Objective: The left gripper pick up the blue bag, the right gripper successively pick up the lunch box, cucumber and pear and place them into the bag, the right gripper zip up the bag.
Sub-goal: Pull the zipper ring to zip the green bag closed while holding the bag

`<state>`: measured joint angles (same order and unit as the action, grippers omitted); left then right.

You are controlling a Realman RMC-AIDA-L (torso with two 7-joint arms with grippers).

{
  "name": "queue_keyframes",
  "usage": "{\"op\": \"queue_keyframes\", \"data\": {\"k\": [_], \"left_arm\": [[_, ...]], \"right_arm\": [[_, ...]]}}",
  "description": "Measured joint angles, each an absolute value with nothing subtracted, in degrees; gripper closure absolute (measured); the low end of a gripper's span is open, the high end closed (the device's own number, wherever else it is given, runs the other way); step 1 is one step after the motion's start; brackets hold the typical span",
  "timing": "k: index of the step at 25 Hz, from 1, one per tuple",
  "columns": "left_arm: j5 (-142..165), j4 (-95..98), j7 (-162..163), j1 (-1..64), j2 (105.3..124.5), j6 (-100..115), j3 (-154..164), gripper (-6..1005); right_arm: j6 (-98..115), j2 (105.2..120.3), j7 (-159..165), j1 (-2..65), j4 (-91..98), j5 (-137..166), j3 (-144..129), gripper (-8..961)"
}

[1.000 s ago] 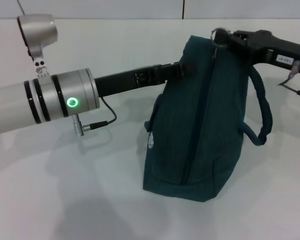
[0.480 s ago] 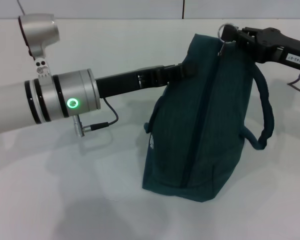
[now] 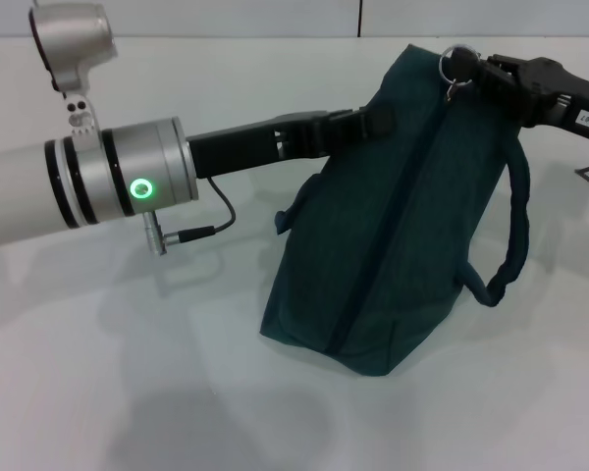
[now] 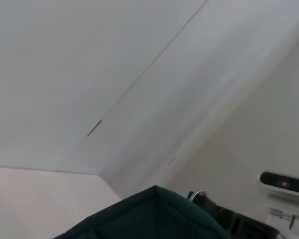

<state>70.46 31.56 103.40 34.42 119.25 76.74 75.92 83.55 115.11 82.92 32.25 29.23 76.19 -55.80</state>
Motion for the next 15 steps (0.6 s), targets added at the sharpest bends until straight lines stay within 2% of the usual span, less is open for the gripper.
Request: {"op": "queue_keyframes", "data": {"k": [15], "left_arm": [[70.3,29.5,103.4,34.0,119.54,78.3,76.6,914]], "right_arm": [[83.8,114.62,82.5,30.5,29.1,74.1,-55.7,948]]}}
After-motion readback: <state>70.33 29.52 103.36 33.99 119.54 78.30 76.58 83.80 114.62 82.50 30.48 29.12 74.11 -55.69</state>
